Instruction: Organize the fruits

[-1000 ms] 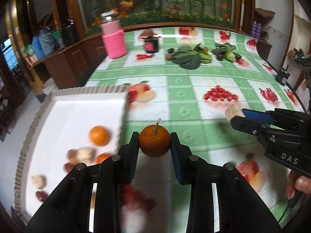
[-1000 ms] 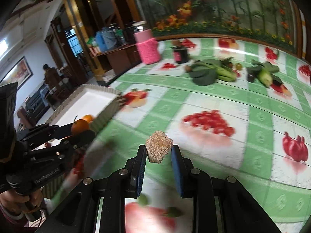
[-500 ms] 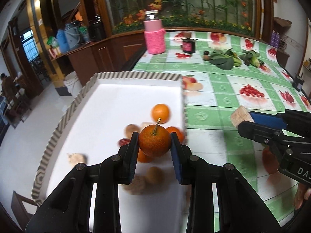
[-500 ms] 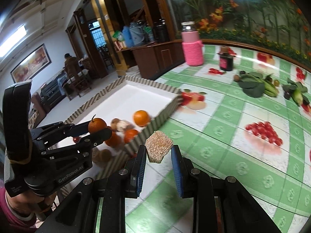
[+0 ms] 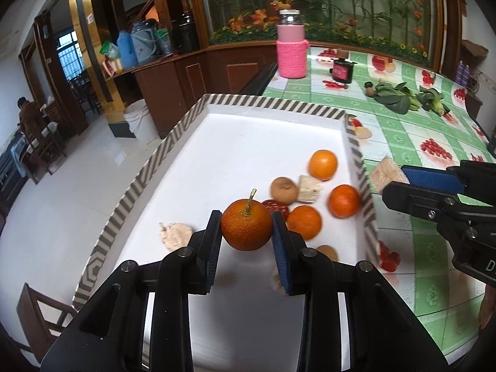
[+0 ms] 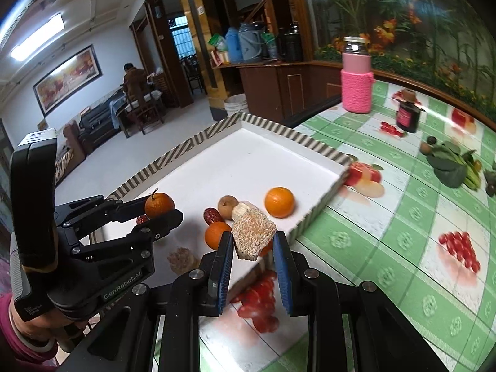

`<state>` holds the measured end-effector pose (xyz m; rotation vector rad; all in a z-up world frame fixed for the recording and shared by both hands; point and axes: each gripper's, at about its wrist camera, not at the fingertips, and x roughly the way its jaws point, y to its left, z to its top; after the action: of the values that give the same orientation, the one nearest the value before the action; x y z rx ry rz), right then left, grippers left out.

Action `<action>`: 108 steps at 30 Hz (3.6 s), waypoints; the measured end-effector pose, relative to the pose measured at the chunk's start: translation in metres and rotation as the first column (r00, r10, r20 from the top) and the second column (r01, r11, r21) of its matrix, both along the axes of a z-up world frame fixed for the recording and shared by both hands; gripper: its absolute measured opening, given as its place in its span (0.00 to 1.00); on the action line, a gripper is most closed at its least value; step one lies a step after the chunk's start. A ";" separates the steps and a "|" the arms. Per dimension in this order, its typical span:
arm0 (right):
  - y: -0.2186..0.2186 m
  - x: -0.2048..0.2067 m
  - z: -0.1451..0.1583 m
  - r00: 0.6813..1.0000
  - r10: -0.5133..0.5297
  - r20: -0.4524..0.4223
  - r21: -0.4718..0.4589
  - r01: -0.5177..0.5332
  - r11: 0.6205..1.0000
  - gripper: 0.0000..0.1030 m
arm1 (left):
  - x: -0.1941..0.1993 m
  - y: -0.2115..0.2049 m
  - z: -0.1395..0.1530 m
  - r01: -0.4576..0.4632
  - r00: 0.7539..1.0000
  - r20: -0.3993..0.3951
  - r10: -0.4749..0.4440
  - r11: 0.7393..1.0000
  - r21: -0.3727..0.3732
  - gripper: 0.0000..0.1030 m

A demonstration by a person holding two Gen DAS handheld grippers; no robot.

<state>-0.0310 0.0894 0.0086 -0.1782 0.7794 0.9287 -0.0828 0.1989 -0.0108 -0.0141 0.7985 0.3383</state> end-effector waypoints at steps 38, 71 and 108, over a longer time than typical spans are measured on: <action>0.027 0.005 -0.013 0.998 0.055 -0.002 -0.046 -0.055 0.997 0.28 | -0.002 0.023 -0.020 -0.042 0.999 -0.037 0.039 0.996 -0.075 0.50; -0.034 -0.049 0.009 0.992 -0.076 0.104 0.104 0.065 0.992 0.28 | -0.035 -0.014 0.021 -0.072 0.987 0.143 0.068 0.997 0.024 0.50; -0.021 -0.052 -0.001 0.995 -0.041 0.096 0.079 0.033 0.996 0.28 | -0.032 -0.011 0.020 -0.083 0.987 0.143 0.080 0.996 0.012 0.50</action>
<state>-0.0831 0.0689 0.0077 -0.1393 0.6537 0.9070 -0.1145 0.1875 0.0095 -0.0537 0.6549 0.4173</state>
